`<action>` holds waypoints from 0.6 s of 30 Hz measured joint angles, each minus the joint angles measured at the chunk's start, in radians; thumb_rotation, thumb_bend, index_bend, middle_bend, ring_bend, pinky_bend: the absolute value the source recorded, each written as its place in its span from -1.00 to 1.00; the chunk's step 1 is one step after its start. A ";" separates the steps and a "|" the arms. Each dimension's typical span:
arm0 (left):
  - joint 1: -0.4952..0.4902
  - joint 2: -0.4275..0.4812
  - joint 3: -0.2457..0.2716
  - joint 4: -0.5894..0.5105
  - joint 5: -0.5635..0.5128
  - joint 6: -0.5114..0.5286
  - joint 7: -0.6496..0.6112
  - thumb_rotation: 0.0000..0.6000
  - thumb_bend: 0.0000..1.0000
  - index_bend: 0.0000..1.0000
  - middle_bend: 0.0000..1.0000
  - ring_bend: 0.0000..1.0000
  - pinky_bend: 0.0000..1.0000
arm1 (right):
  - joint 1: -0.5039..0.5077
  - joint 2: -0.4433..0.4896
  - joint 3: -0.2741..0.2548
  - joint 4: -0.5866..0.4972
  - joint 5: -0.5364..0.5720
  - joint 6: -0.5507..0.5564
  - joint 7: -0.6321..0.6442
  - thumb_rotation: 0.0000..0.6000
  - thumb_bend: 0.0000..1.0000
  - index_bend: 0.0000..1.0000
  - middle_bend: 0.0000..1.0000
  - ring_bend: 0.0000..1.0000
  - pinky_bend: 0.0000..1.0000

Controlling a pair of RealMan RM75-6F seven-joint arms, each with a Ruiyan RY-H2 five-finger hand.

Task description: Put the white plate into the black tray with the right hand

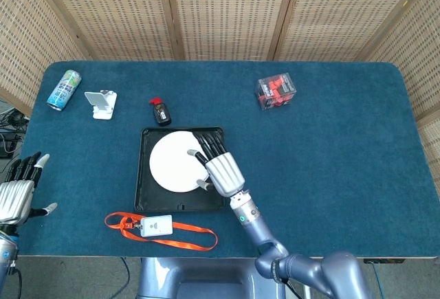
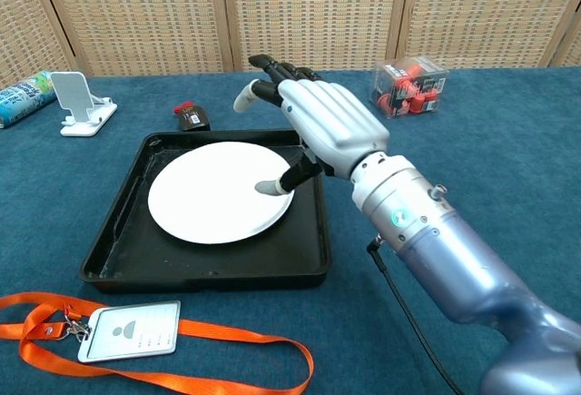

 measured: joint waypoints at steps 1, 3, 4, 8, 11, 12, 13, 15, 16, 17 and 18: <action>0.001 0.000 0.000 -0.001 0.001 0.002 0.001 1.00 -1.00 -1.00 -1.00 -1.00 -1.00 | -0.014 0.008 -0.005 -0.021 0.002 0.007 -0.011 1.00 -0.97 -0.41 -1.00 -1.00 -0.91; 0.002 0.000 0.001 -0.003 0.003 0.007 0.004 1.00 -1.00 -1.00 -1.00 -1.00 -1.00 | -0.047 0.028 -0.019 -0.066 0.004 0.024 -0.037 1.00 -0.97 -0.41 -1.00 -1.00 -0.91; 0.003 0.000 0.001 -0.003 0.004 0.010 0.005 1.00 -1.00 -1.00 -1.00 -1.00 -1.00 | -0.060 0.037 -0.025 -0.083 0.005 0.032 -0.048 1.00 -0.97 -0.41 -1.00 -1.00 -0.91; 0.007 0.003 0.001 -0.009 0.011 0.023 0.006 1.00 -1.00 -1.00 -1.00 -1.00 -1.00 | -0.114 0.080 -0.052 -0.150 0.004 0.068 -0.086 1.00 -0.97 -0.43 -1.00 -1.00 -0.92; 0.010 0.006 0.002 -0.016 0.020 0.035 0.009 1.00 -1.00 -1.00 -1.00 -1.00 -1.00 | -0.155 0.123 -0.072 -0.197 0.002 0.095 -0.106 1.00 -0.97 -0.46 -1.00 -1.00 -0.94; 0.012 0.007 0.003 -0.019 0.024 0.039 0.011 1.00 -1.00 -1.00 -1.00 -1.00 -1.00 | -0.167 0.140 -0.079 -0.212 0.001 0.101 -0.111 1.00 -0.97 -0.48 -1.00 -1.00 -0.96; 0.013 0.007 0.005 -0.022 0.028 0.042 0.013 1.00 -1.00 -1.00 -1.00 -1.00 -1.00 | -0.179 0.159 -0.087 -0.227 0.000 0.106 -0.116 1.00 -0.97 -0.50 -1.00 -1.00 -0.98; 0.014 0.009 0.008 -0.027 0.036 0.046 0.018 1.00 -1.00 -1.00 -1.00 -1.00 -1.00 | -0.206 0.210 -0.106 -0.258 -0.001 0.115 -0.132 1.00 -0.97 -0.56 -1.00 -1.00 -1.00; 0.015 0.009 0.009 -0.029 0.039 0.049 0.022 1.00 -1.00 -1.00 -1.00 -1.00 -1.00 | -0.219 0.235 -0.115 -0.273 -0.002 0.119 -0.138 1.00 -0.97 -0.61 -1.00 -1.00 -1.00; 0.015 0.009 0.010 -0.032 0.041 0.052 0.025 1.00 -1.00 -1.00 -1.00 -1.00 -1.00 | -0.236 0.272 -0.128 -0.296 -0.003 0.123 -0.146 1.00 -0.97 -0.64 -1.00 -1.00 -1.00; 0.016 0.009 0.011 -0.034 0.044 0.055 0.031 1.00 -1.00 -1.00 -1.00 -1.00 -1.00 | -0.250 0.303 -0.138 -0.314 -0.002 0.126 -0.152 1.00 -0.97 -0.70 -1.00 -1.00 -1.00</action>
